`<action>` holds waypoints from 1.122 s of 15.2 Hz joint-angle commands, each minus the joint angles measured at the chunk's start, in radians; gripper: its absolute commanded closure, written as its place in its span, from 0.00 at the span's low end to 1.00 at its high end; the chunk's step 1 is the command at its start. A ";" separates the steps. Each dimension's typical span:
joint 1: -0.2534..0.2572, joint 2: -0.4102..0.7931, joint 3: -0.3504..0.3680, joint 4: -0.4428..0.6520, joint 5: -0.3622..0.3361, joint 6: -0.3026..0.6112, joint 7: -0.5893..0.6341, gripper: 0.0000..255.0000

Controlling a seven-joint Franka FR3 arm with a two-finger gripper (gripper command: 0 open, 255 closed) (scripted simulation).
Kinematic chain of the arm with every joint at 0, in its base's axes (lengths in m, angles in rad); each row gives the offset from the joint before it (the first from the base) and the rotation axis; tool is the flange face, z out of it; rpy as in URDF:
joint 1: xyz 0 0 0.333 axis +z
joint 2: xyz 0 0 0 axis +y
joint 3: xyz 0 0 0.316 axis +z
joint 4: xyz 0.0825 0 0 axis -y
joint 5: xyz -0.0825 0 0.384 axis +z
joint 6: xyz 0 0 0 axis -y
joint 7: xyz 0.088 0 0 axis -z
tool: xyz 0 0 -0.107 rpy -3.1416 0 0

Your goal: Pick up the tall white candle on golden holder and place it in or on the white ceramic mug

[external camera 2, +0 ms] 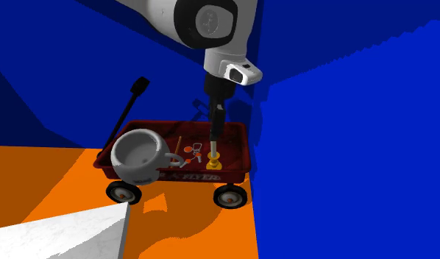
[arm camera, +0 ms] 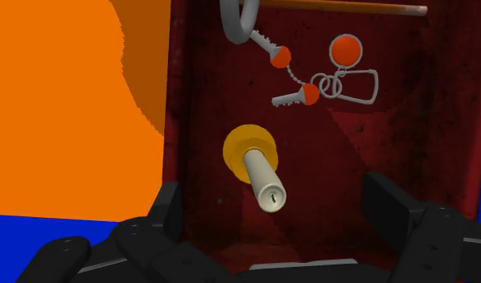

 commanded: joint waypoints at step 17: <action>0.001 0.005 0.000 -0.018 -0.001 0.024 0.000 1.00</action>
